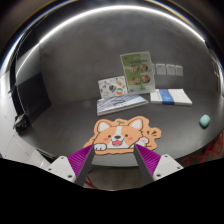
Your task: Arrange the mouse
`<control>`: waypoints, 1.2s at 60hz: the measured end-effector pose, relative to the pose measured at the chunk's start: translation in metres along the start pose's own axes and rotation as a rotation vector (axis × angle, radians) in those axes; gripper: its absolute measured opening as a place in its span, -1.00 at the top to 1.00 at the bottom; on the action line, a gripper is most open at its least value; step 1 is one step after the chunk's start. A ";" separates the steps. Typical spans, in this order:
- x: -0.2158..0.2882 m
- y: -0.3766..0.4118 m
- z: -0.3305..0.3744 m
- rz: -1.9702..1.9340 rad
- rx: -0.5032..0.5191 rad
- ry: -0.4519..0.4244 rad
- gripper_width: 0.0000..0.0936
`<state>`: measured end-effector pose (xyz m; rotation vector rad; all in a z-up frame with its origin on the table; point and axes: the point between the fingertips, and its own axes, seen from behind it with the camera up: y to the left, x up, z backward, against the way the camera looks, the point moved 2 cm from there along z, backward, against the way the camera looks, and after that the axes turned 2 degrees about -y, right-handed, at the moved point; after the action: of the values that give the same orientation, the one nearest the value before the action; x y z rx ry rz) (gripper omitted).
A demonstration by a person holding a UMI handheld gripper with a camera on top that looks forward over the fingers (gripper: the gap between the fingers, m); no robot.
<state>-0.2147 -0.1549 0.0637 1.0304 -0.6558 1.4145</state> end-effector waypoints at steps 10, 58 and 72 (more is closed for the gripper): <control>0.012 -0.025 0.011 -0.001 -0.107 -0.051 -0.75; 0.026 -0.439 -0.020 -0.017 -0.320 0.005 -0.72; 0.052 -0.449 -0.067 0.018 -0.261 0.089 -0.72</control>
<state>0.2142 -0.0120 -0.0034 0.7545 -0.7633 1.3413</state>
